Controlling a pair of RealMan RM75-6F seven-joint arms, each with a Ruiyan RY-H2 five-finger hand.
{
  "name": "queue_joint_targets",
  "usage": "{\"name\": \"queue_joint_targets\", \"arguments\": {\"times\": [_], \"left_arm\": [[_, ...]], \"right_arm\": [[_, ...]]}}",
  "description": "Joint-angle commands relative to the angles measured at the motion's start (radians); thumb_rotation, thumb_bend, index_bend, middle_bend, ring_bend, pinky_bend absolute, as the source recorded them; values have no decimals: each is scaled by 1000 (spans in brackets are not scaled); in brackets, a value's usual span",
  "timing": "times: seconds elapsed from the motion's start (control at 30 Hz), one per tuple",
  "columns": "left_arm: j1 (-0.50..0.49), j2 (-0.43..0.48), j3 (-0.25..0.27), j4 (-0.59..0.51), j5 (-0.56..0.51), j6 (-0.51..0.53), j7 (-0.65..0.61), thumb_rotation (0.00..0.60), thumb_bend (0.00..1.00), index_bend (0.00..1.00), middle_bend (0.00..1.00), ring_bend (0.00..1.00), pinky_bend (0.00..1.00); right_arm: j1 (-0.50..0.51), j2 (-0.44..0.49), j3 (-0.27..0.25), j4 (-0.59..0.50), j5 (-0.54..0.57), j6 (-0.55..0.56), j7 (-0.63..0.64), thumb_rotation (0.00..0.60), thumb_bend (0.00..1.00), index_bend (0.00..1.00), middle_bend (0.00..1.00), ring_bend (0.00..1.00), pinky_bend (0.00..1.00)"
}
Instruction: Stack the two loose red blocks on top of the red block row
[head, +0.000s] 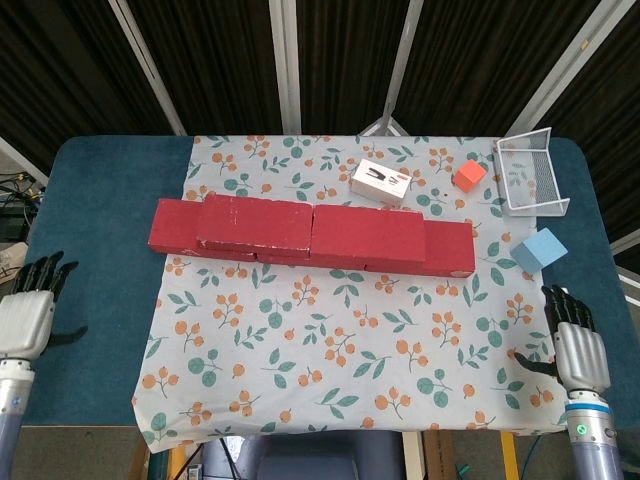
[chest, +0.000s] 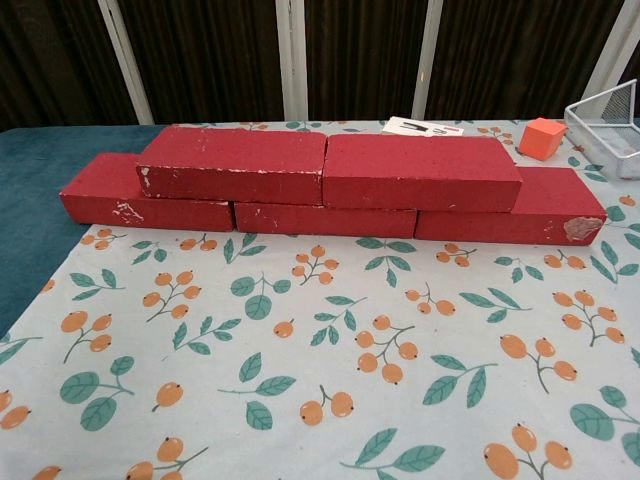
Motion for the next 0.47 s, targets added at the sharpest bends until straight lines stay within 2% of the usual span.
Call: {"name": "queue_joint_targets", "arguments": {"times": [0.03, 0.47], "left_arm": [[65, -18, -19, 26, 59, 9, -43, 600, 0, 139, 7, 0, 26], [163, -11, -107, 29, 217, 4, -3, 600, 0, 136, 6, 0, 27]], "right_arm": [[-8, 8, -6, -11, -14, 10, 3, 600, 52, 19, 24, 0, 0], [-36, 13, -25, -8, -116, 83, 34, 600, 53, 20, 25, 0, 0]]}}
